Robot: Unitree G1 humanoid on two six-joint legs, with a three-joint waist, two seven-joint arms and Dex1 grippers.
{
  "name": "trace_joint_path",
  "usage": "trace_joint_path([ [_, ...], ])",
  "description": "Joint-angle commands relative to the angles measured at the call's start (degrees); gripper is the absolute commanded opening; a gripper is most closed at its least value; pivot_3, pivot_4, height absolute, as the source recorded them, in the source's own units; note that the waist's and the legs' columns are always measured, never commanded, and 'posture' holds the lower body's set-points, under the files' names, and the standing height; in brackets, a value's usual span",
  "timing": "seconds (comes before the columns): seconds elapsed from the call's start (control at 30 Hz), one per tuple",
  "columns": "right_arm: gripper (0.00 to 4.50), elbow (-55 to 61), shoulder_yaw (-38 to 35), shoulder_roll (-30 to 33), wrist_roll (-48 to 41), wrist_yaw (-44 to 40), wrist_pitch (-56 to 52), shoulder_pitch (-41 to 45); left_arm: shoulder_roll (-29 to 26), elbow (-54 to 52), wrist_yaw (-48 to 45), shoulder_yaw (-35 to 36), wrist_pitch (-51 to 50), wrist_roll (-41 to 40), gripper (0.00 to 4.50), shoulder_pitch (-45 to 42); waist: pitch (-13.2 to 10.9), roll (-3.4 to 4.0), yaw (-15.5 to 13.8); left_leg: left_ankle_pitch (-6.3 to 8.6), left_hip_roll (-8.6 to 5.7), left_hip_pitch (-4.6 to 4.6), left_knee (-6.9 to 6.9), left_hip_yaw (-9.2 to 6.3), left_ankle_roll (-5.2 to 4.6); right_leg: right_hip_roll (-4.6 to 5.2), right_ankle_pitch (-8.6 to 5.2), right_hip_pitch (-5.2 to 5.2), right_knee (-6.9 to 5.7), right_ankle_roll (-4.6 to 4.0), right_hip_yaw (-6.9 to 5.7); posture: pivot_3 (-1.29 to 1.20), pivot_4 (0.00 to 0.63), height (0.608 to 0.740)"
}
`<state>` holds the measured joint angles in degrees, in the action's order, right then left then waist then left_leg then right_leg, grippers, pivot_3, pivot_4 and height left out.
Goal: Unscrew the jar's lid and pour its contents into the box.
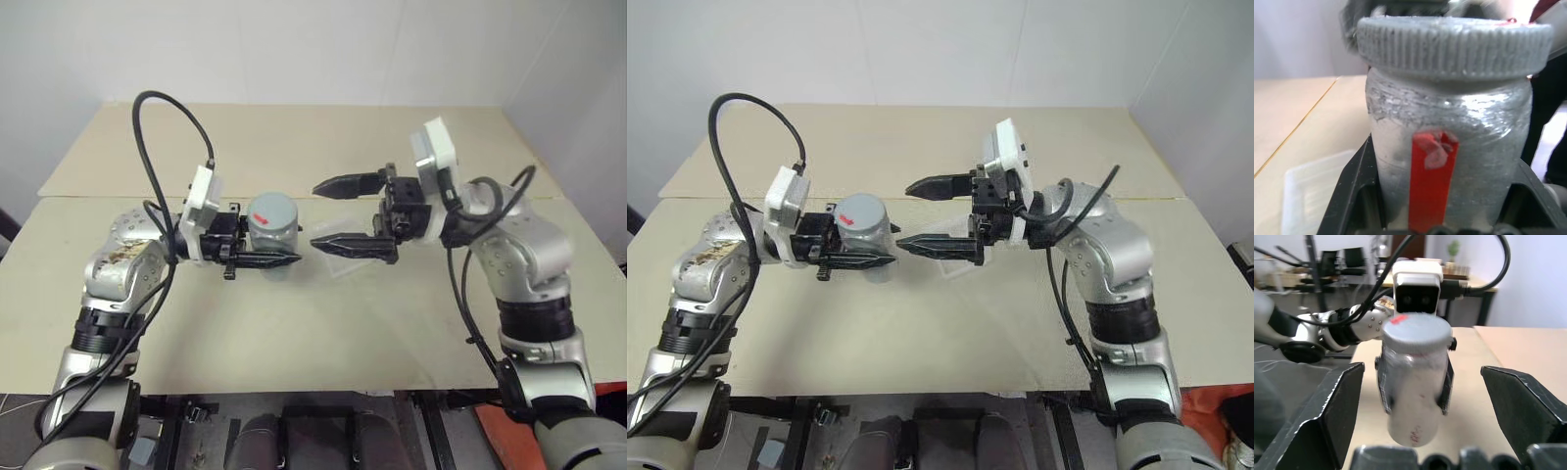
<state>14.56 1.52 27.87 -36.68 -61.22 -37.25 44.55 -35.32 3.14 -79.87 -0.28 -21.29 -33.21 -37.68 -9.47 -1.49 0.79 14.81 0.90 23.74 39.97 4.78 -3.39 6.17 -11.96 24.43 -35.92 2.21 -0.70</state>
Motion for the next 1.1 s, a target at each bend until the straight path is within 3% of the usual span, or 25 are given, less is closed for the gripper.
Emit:
trace_joint_path([
  [0.03,4.46,7.14,-1.9,-0.17,-2.37,6.32,-2.92,-0.31,0.42,-0.12,0.88,-0.05,1.02,0.93,1.98,-1.7,0.0,0.0,-0.03,0.0,0.0,0.0,0.0,0.0,0.0,0.0,0.0,0.0,0.0,0.0,0.0,0.0,0.15,0.74],
  [0.4,4.46,9.53,3.31,-4.03,0.55,17.83,-6.94,2.44,1.66,-0.01,-0.53,-2.08,0.9,2.14,1.98,-2.41,0.0,0.0,-0.04,0.03,-0.01,0.01,0.0,0.01,-0.05,-0.01,0.0,-0.02,0.02,0.0,0.0,0.0,0.15,0.74],
  [0.83,4.46,6.84,8.18,-8.37,3.89,20.47,-5.23,4.31,1.27,-0.57,-1.02,-1.7,1.1,2.45,1.98,-2.4,0.0,0.0,-0.06,0.04,-0.02,0.02,0.01,0.0,-0.08,-0.01,0.0,-0.02,0.03,0.0,-0.01,0.0,0.15,0.74],
  [1.1,4.46,3.97,6.21,-8.26,5.02,20.96,-4.97,3.94,0.23,-1.78,-1.09,-0.76,0.6,1.61,1.98,-1.42,0.0,0.0,-0.04,0.04,-0.02,0.02,0.01,0.0,-0.08,-0.01,0.0,-0.01,0.03,0.0,-0.01,0.0,0.15,0.74],
])
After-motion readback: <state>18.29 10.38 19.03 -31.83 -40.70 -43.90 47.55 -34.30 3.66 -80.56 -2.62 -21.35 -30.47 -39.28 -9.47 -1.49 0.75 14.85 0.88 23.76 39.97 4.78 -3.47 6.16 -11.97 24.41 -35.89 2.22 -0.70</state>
